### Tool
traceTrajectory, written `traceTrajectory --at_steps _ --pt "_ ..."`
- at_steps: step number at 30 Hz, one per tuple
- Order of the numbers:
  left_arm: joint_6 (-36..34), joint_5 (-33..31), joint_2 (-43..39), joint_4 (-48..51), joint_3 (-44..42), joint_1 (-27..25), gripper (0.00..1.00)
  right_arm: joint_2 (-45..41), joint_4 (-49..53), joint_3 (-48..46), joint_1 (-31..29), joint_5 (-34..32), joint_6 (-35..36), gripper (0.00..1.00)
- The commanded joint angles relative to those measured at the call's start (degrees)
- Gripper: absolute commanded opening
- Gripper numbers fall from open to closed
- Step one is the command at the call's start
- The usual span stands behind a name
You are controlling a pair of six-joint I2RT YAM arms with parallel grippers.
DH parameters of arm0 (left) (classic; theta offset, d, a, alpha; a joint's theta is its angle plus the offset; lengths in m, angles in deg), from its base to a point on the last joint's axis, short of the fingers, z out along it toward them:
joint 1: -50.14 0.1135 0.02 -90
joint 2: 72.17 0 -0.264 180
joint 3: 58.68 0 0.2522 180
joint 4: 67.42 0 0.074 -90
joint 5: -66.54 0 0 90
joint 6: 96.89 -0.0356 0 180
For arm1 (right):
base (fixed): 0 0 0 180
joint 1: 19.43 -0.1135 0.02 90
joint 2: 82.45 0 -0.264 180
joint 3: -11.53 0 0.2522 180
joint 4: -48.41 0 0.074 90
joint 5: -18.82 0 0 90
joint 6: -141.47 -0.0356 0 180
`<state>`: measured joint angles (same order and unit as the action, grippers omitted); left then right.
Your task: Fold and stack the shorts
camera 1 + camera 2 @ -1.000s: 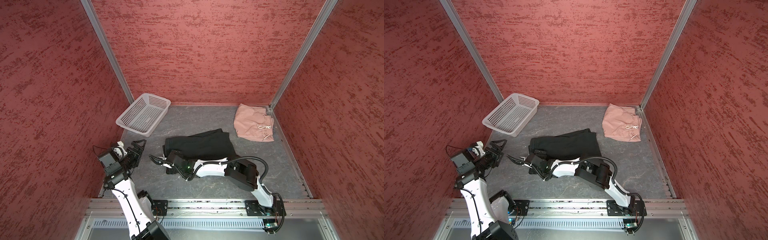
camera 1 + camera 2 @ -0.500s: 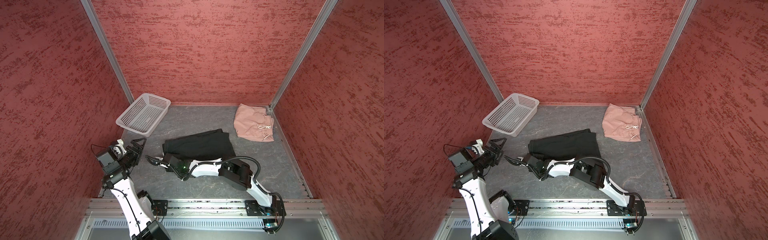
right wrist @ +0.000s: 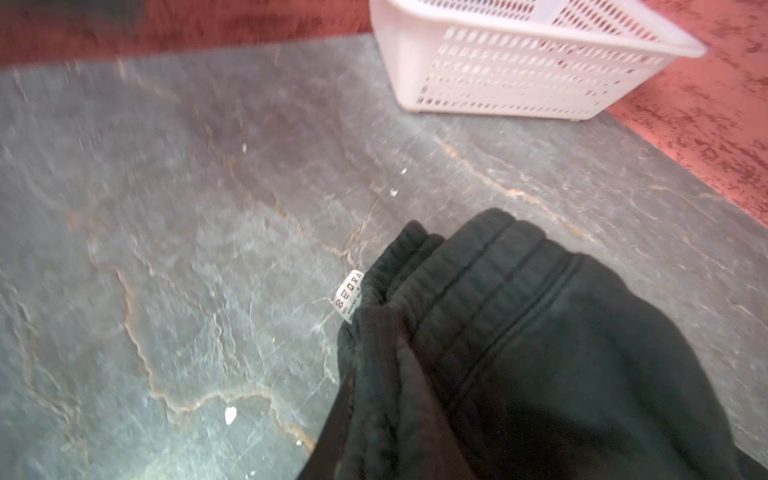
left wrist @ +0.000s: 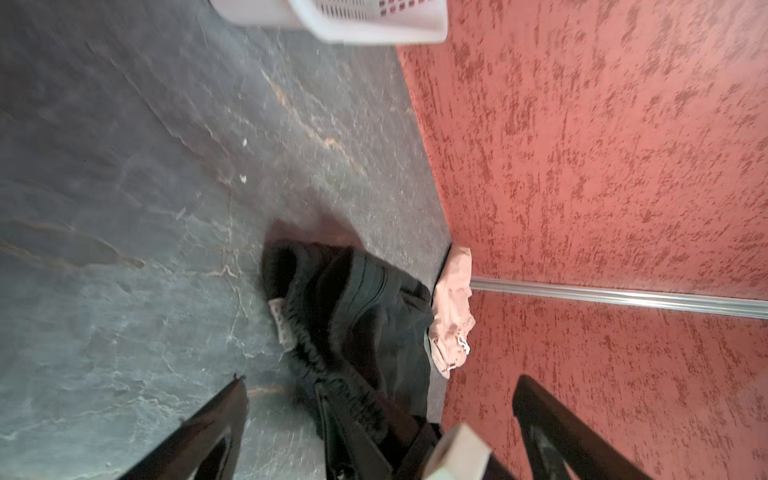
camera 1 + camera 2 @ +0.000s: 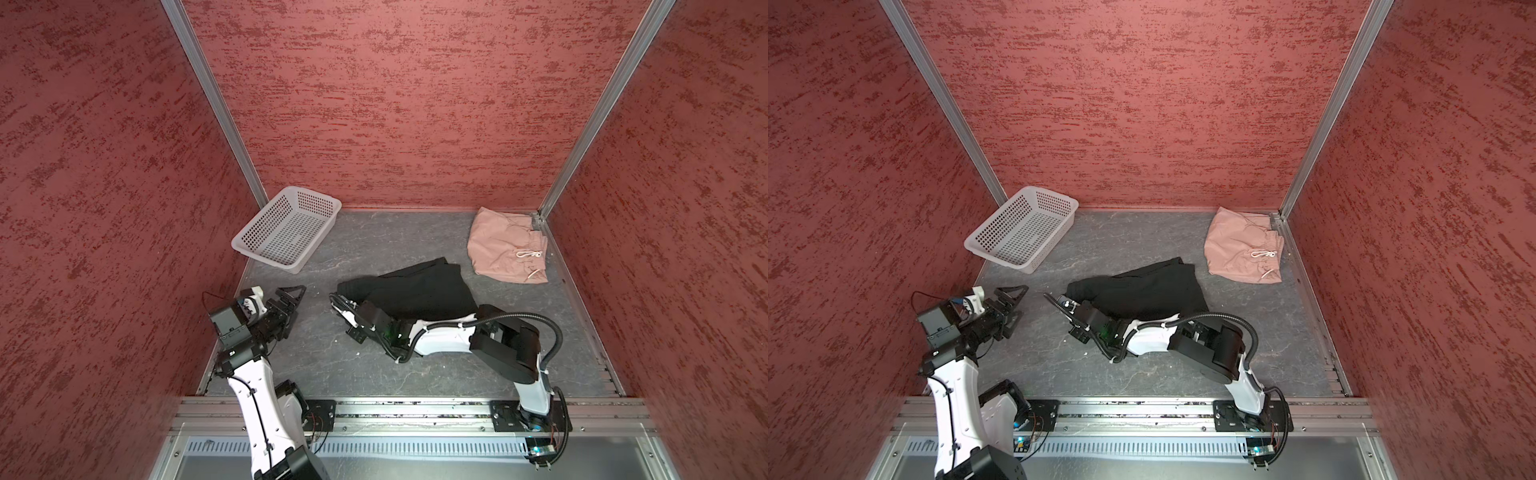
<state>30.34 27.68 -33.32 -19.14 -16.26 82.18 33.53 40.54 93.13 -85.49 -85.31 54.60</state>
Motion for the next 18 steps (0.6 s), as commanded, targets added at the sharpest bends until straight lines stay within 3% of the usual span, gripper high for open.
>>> traceTrajectory --at_steps 1,5,18 --pt "3.8 -2.5 -0.6 -4.6 -4.1 -5.0 0.99 -1.2 -7.3 -1.0 0.6 2.3 -3.8 0.0" --pt "10.3 -3.7 1.2 -14.8 -9.5 -10.9 0.99 -1.4 -8.6 -2.3 0.8 3.5 -3.6 0.0" --pt "11.6 -4.2 17.9 -28.1 -9.3 -18.3 0.99 0.1 -9.8 -3.5 0.6 4.4 -0.6 0.0"
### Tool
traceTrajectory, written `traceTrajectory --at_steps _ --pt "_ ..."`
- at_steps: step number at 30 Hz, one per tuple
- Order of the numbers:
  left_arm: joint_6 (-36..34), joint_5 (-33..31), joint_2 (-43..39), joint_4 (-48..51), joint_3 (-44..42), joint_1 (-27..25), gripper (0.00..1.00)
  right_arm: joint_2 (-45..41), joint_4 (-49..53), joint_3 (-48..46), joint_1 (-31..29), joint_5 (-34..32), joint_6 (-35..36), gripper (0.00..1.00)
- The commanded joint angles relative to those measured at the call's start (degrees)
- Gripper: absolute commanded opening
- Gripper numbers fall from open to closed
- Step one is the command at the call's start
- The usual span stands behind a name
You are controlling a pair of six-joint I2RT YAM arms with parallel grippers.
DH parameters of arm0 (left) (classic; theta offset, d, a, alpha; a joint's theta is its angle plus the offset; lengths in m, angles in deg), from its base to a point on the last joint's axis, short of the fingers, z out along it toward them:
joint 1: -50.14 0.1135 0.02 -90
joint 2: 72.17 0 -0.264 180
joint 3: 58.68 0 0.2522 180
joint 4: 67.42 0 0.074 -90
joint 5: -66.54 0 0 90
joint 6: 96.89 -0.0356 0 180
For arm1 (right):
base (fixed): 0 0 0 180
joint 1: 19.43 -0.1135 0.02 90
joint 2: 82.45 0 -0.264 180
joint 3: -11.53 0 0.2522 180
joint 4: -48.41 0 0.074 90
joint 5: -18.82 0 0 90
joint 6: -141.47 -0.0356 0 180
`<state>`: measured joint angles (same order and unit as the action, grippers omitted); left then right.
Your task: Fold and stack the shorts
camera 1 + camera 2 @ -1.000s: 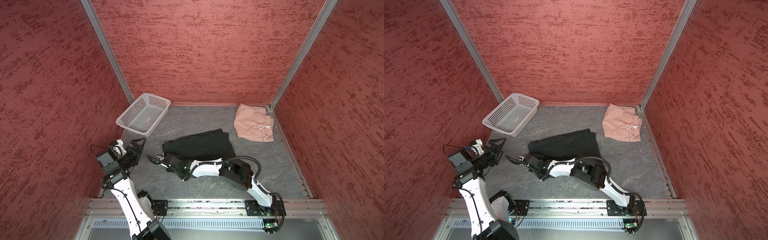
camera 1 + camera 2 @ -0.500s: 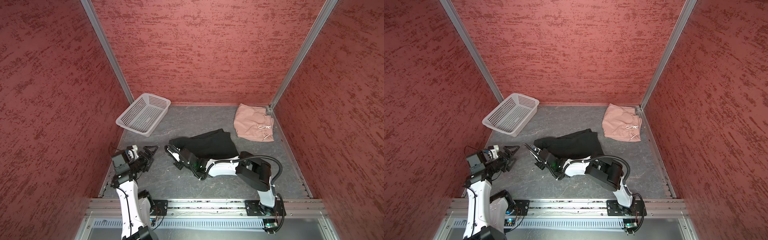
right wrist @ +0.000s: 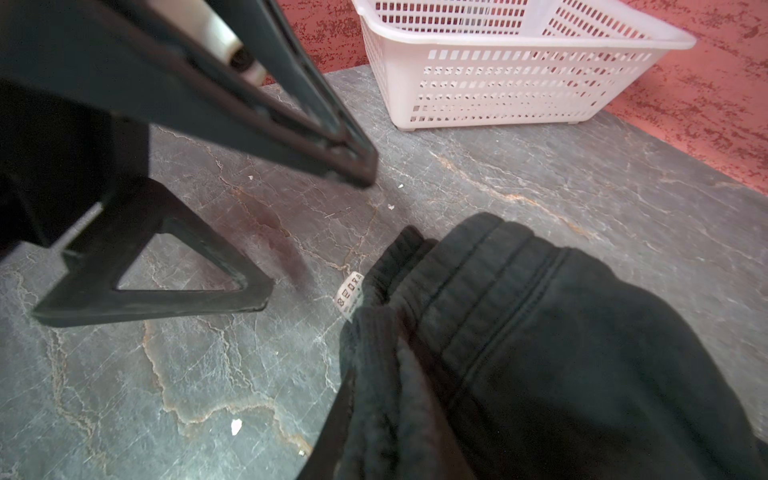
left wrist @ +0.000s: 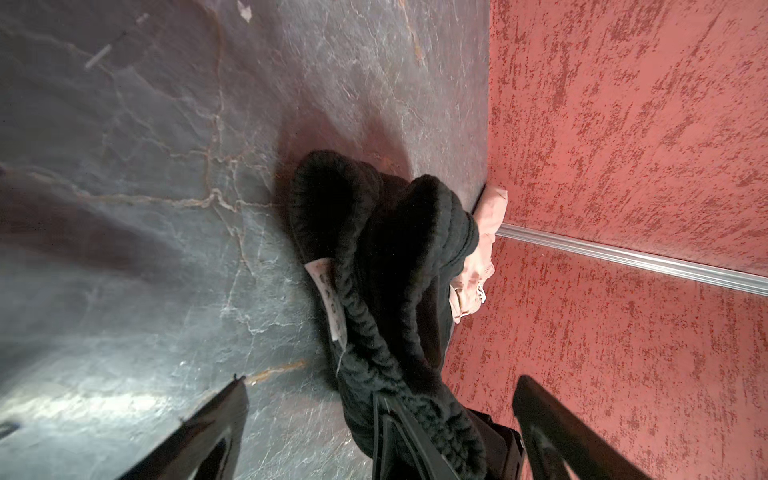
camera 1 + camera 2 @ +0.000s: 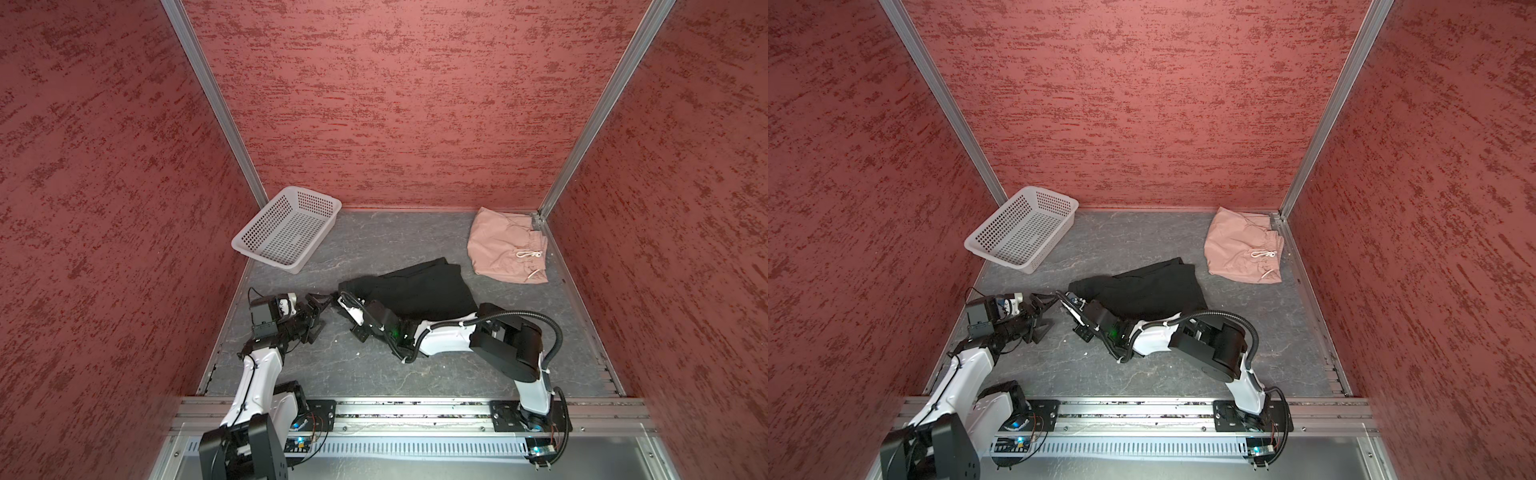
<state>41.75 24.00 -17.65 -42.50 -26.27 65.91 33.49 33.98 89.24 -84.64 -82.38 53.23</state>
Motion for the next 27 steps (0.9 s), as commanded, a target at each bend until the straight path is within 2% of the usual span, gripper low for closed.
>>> traceTrajectory --at_steps 1,8,17,24,26,27 --pt "0.2 -1.0 3.0 -5.4 0.7 -2.8 0.99 0.3 -3.3 0.5 -0.2 1.7 0.8 0.0" --pt "-0.6 -5.1 5.2 -6.5 1.9 -6.4 0.99 1.5 -2.7 2.1 -0.2 2.1 1.6 0.0" --pt "-3.0 -6.8 12.3 -8.9 5.3 -10.2 0.99 2.1 -2.6 2.2 -0.2 2.9 1.8 0.0" --pt "-2.6 -8.0 14.4 -10.9 4.7 -13.6 1.0 2.5 -2.8 3.2 -0.2 2.3 1.7 0.0" --pt "-2.3 -8.1 15.1 -12.4 4.1 -13.7 0.94 2.4 -3.2 3.2 -0.2 2.6 1.6 0.0" --pt "-2.3 -7.9 15.5 -13.3 4.0 -13.7 0.88 2.3 -3.3 3.2 -0.2 2.8 1.6 0.0"
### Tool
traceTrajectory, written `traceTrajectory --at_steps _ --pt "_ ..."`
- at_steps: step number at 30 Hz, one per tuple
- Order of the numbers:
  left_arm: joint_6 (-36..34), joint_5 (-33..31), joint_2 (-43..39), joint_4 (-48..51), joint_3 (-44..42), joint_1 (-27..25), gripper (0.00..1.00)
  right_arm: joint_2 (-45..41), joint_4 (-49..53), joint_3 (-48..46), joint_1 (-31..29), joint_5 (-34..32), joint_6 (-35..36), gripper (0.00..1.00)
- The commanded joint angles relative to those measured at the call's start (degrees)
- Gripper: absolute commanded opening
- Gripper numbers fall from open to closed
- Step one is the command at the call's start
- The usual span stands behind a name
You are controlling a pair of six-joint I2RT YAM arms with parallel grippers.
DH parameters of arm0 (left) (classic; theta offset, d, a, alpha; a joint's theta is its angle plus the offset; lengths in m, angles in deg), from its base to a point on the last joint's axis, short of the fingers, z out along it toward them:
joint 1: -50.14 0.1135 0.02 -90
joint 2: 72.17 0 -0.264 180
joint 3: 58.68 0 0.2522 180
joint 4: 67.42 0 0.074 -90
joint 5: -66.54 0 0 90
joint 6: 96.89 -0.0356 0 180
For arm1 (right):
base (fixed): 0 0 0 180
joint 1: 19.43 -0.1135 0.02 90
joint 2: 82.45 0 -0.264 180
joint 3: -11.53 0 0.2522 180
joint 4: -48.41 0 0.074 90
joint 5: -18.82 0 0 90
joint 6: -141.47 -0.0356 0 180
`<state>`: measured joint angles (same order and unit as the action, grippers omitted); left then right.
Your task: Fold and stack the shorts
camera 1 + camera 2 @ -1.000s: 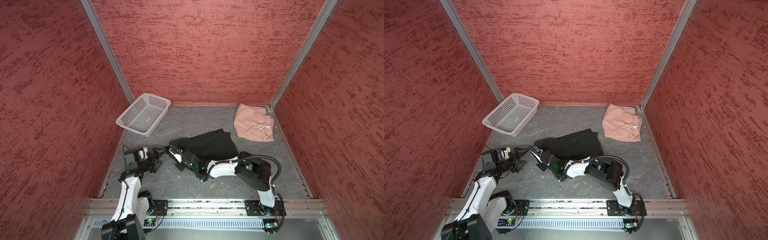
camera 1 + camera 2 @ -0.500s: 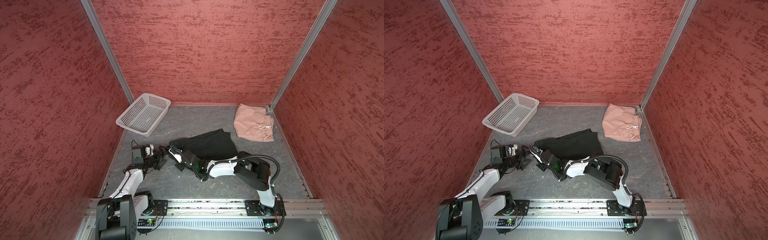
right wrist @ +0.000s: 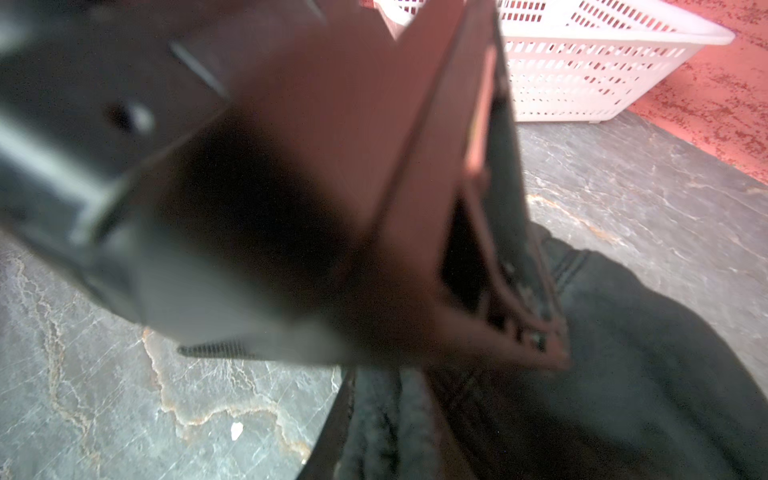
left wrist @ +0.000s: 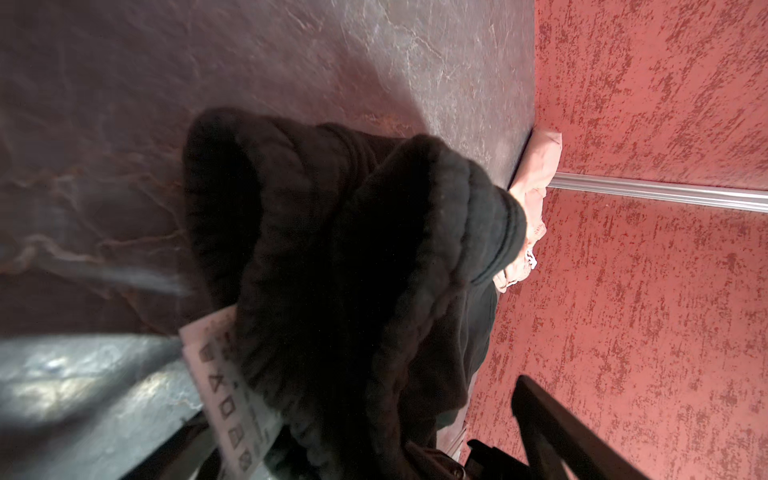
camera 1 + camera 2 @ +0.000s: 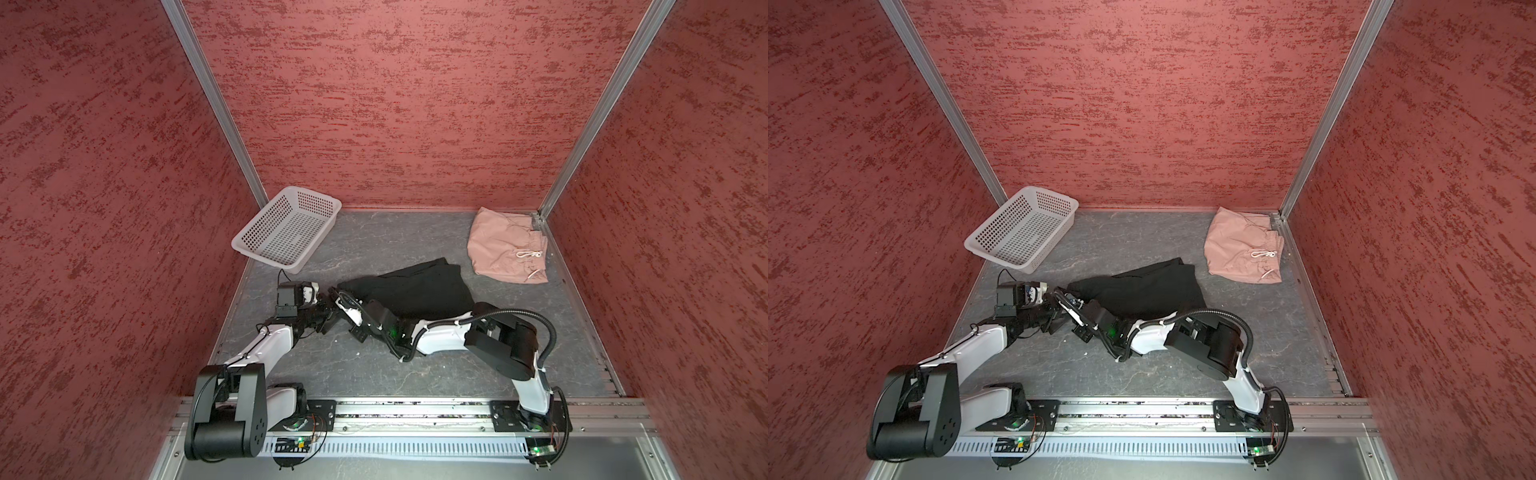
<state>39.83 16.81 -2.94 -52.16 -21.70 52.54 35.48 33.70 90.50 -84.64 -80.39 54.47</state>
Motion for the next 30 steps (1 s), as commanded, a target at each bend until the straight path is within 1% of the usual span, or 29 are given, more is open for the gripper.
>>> traceTrajectory --at_steps 1,3,6,9,10,11,12,13,14,17,18,19,20,21,23,24,26,28,30 --pt "-0.5 -0.6 1.2 -4.4 -0.4 -0.4 0.82 0.2 -3.2 1.8 -0.2 0.9 0.3 0.0" --pt "-1.3 -0.6 2.2 -5.0 0.3 -0.4 0.68 -0.2 -3.2 1.4 -0.3 1.4 0.3 0.0" --pt "-4.0 -1.7 3.6 -2.8 2.6 -0.7 0.46 -1.4 -3.4 0.5 -0.3 2.2 -0.1 0.0" --pt "-6.0 -1.8 4.8 -1.3 4.6 -1.2 0.27 -2.5 -2.8 -0.4 -0.3 3.1 -0.7 0.0" --pt "-6.4 -1.8 5.1 -1.0 5.1 -1.4 0.22 -2.8 -2.5 -0.4 -0.3 3.7 -0.9 0.05" --pt "-6.8 -1.8 5.4 -0.4 5.7 -1.7 0.15 -3.1 -1.9 -0.5 -0.4 4.5 -1.2 0.21" --pt "-7.2 -1.8 5.6 0.1 6.2 -1.9 0.08 -3.5 -1.4 -0.6 -0.4 5.2 -1.8 0.35" --pt "-7.8 -1.8 5.7 1.1 6.9 -2.1 0.01 -4.3 -1.2 -0.9 -0.3 6.1 -2.7 0.46" --pt "-8.7 -2.0 5.4 2.9 7.9 -2.2 0.0 -5.7 -0.9 -1.5 -0.3 7.0 -3.9 0.51" --pt "-11.7 -3.7 3.1 9.6 11.1 -2.3 0.0 -11.4 -0.1 -4.4 0.5 9.2 -8.6 0.54" --pt "-12.8 -3.7 2.0 11.7 12.1 -2.3 0.0 -13.2 0.8 -5.4 1.1 9.8 -10.0 0.54" --pt "-13.9 -3.7 0.6 14.1 13.5 -2.3 0.0 -15.2 1.9 -6.5 2.1 10.9 -11.7 0.5" --pt "-15.0 -4.1 -0.8 17.1 15.2 -2.3 0.0 -17.6 3.1 -7.7 3.3 11.6 -13.6 0.41" --pt "-16.0 -4.7 -2.1 19.5 16.4 -2.4 0.0 -19.5 4.5 -8.5 4.6 12.2 -15.6 0.31" --pt "-17.5 -6.3 -4.7 24.4 19.3 -2.3 0.0 -23.1 9.3 -10.0 8.3 14.6 -19.1 0.04" --pt "-18.1 -6.9 -5.6 26.0 20.2 -2.3 0.0 -24.2 11.8 -10.4 10.0 14.8 -20.6 0.0" --pt "-18.9 -7.7 -7.1 29.0 22.1 -2.1 0.0 -24.8 18.3 -10.0 13.6 17.2 -22.6 0.0" --pt "-19.6 -8.4 -7.7 31.2 23.7 -2.2 0.0 -23.0 24.3 -8.3 14.7 17.2 -23.2 0.0" --pt "-20.2 -9.0 -7.9 33.1 25.2 -2.2 0.0 -20.1 25.6 -7.6 14.7 19.6 -24.4 0.0"
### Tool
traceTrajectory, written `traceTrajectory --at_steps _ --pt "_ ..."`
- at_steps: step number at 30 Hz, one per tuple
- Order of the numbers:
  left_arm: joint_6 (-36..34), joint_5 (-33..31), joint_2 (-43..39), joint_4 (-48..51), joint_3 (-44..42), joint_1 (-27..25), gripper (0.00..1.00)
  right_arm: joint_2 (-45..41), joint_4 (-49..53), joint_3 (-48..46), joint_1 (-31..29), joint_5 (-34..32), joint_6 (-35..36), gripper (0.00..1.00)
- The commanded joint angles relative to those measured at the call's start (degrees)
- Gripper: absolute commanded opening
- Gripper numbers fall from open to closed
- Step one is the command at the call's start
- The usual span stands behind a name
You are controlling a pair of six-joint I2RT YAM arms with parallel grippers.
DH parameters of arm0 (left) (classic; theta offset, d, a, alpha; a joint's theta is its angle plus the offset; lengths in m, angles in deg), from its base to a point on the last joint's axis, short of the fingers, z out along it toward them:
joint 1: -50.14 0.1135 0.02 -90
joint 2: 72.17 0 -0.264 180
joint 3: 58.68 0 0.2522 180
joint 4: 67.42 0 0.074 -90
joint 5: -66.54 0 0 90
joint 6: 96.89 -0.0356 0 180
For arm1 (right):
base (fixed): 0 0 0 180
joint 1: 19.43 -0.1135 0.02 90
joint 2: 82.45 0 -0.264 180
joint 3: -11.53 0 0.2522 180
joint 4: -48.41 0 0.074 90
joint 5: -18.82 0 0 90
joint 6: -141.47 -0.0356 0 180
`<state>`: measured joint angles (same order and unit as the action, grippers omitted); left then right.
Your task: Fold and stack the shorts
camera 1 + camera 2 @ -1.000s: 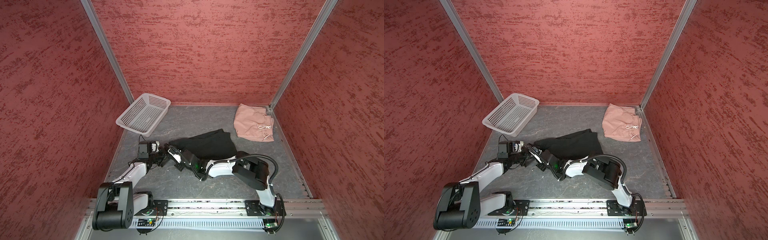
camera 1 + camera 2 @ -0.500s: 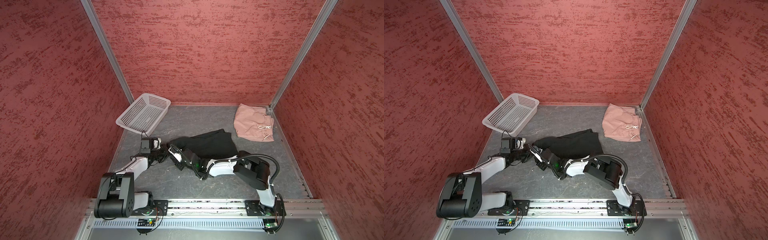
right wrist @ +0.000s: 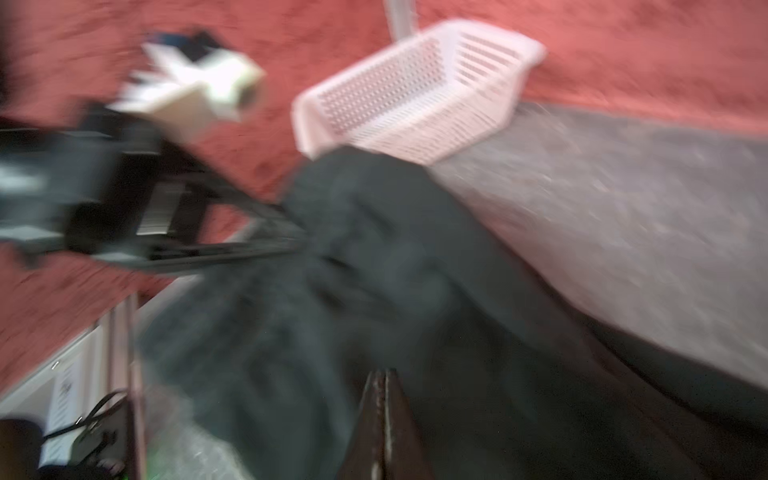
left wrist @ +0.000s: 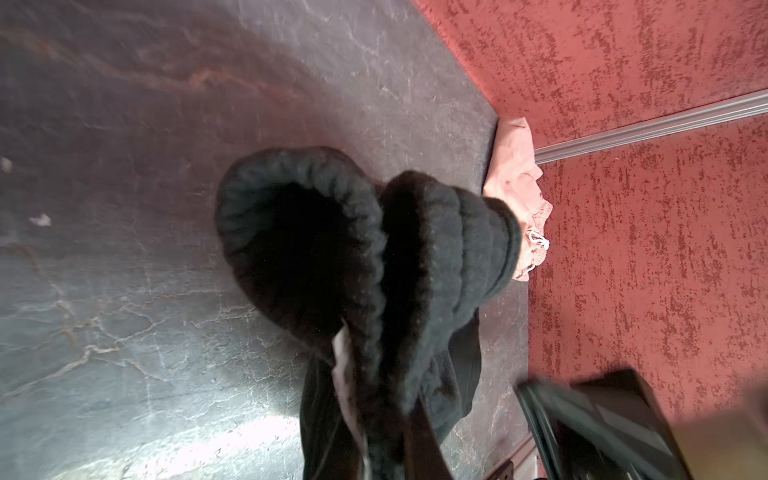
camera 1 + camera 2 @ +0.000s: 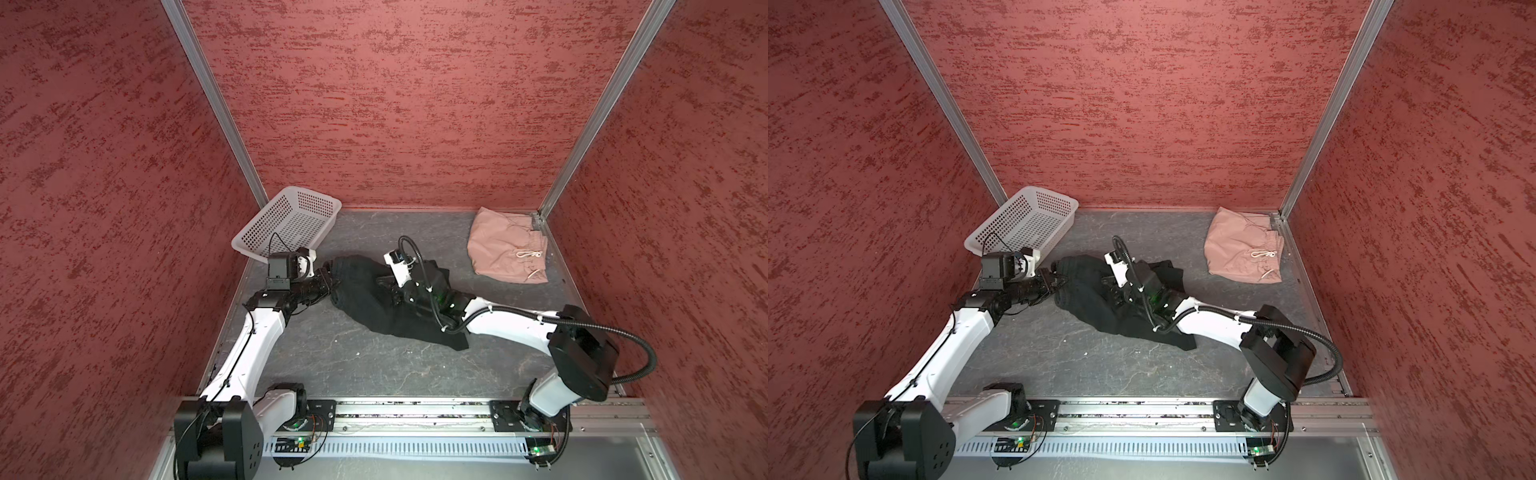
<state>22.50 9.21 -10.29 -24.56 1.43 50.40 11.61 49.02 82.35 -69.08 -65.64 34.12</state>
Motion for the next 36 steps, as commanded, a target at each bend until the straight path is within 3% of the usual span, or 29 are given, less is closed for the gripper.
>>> traceTrajectory --at_steps 1,6,10,13,15,22,27,31,36 --pt "-3.3 -1.7 -0.6 6.6 2.9 -0.2 0.0 5.5 9.9 0.7 -0.7 6.5 -5.0 0.0" --pt "-6.6 -6.4 -1.6 14.7 8.8 -1.0 0.0 14.6 5.7 3.0 -0.7 11.5 -9.9 0.0" --pt "-8.3 -8.4 -2.4 19.3 13.6 -1.8 0.0 25.4 -5.6 7.1 -1.1 22.2 -17.8 0.0" --pt "-8.8 -9.2 -2.2 21.2 16.0 -3.0 0.0 29.2 -8.4 10.2 -1.6 23.6 -20.4 0.0" --pt "-9.1 -10.6 -2.0 22.6 17.3 -4.0 0.0 27.4 -8.5 9.3 -1.4 20.5 -20.2 0.0" --pt "-9.6 -17.5 1.7 25.4 21.1 -11.5 0.0 12.1 -13.0 -3.3 3.9 12.1 -21.0 0.38" --pt "-9.8 -21.7 4.7 26.6 23.1 -16.1 0.0 1.4 -11.2 -12.3 10.1 8.7 -21.0 0.34" --pt "-10.1 -23.1 5.8 27.0 23.9 -16.5 0.0 -0.1 -6.8 -14.9 12.6 7.4 -19.6 0.19" --pt "-7.8 -25.2 10.9 24.6 28.0 -23.2 0.0 -1.2 -8.4 -19.4 15.3 8.5 -22.6 0.18"
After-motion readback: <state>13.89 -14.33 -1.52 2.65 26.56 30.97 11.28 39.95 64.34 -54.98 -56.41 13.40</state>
